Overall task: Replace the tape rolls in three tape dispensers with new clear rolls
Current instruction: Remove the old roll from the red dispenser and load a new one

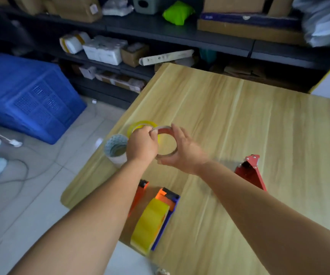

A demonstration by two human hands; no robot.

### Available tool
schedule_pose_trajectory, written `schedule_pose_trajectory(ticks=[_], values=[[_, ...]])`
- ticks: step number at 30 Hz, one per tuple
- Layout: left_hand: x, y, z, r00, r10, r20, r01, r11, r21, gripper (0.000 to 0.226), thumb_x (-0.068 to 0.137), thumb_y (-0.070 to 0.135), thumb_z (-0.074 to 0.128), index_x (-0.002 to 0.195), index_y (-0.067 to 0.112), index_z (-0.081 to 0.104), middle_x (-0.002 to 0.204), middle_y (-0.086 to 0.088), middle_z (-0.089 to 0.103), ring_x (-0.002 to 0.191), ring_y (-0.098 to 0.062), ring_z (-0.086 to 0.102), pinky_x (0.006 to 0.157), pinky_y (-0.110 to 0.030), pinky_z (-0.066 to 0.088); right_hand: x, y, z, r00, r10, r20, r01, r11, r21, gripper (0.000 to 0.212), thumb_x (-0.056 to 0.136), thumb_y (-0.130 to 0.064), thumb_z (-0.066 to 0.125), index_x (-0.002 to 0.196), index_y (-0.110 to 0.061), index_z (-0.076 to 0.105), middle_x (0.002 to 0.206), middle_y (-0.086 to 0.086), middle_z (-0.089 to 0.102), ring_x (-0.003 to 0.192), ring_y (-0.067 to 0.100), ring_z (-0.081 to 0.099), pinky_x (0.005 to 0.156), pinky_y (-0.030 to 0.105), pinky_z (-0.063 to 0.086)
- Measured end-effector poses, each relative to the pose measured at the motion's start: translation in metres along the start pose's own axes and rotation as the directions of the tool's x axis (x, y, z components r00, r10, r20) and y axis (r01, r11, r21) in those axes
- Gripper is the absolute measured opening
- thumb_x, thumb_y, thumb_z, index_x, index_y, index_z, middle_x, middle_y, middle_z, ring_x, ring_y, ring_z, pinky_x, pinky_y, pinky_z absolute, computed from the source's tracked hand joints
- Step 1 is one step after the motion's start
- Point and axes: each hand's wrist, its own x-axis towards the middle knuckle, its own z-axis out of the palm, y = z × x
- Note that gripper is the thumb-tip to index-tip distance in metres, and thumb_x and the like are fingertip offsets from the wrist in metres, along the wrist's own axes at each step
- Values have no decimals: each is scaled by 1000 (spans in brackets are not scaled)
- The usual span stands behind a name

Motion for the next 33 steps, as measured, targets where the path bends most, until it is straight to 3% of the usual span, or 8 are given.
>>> schedule_pose_trajectory(ticks=[2, 4, 9, 16, 20, 22, 29, 33], values=[[7, -15, -17, 998, -49, -41, 51, 998, 30, 31, 95, 29, 43, 81, 10, 63, 84, -14, 67, 75, -32, 54, 60, -32, 35, 12, -16, 12, 1000, -23, 18, 23, 1000, -14, 112, 68, -44, 80, 152, -17, 10, 154, 0, 21, 132, 20, 40, 97, 20, 32], [14, -28, -32, 993, -94, -74, 99, 993, 58, 34, 95, 31, 44, 77, 9, 63, 78, -14, 65, 71, -32, 53, 57, -32, 36, 23, -30, 24, 998, -53, 19, 54, 999, -4, 113, 69, -43, 79, 152, -15, 8, 154, 0, 22, 133, 19, 38, 99, 26, 34], [23, -63, -57, 977, -176, -120, 184, 981, 59, 33, 95, 32, 45, 81, 9, 64, 75, -7, 60, 70, -27, 48, 58, -30, 33, 46, -58, 49, 996, -86, 25, 85, 995, 44, 106, 70, -37, 80, 150, -16, 14, 150, 4, 33, 131, 20, 41, 99, 30, 37], [33, -92, -67, 968, -220, -120, 226, 973, 42, 29, 96, 29, 46, 73, 15, 56, 74, -3, 55, 67, -23, 45, 55, -28, 30, 70, -75, 74, 991, -118, 60, 118, 993, 13, 105, 69, -43, 79, 150, -15, 17, 151, 0, 32, 134, 16, 36, 98, 24, 33], [36, -98, -61, 967, -248, -67, 251, 967, 43, 27, 98, 26, 44, 80, 11, 60, 87, -11, 64, 71, -21, 47, 52, -25, 31, 75, -72, 82, 993, -101, 67, 101, 995, 14, 103, 69, -41, 79, 149, -17, 19, 147, -1, 37, 129, 16, 41, 92, 20, 33], [37, -101, -58, 966, -254, -51, 256, 966, 43, 26, 98, 25, 44, 80, 12, 58, 90, -12, 66, 72, -20, 48, 50, -24, 31, 77, -71, 86, 992, -93, 85, 93, 996, 6, 101, 69, -40, 79, 148, -18, 20, 146, 0, 38, 129, 18, 42, 96, 25, 38], [41, -107, -52, 967, -254, -31, 255, 967, 23, 28, 98, 24, 44, 98, 8, 66, 100, -14, 68, 85, -28, 59, 66, -29, 41, 78, -71, 88, 991, -59, 118, 55, 998, 32, 99, 70, -36, 78, 148, -19, 19, 143, 2, 39, 126, 19, 44, 102, 32, 43], [46, -104, -53, 972, -233, 3, 233, 972, 29, 31, 98, 28, 43, 114, 10, 63, 112, -13, 66, 97, -29, 59, 73, -33, 44, 76, -71, 84, 987, -45, 153, 37, 998, 55, 113, 65, -48, 77, 151, -22, 8, 150, 0, 30, 135, 18, 33, 105, 33, 38]])
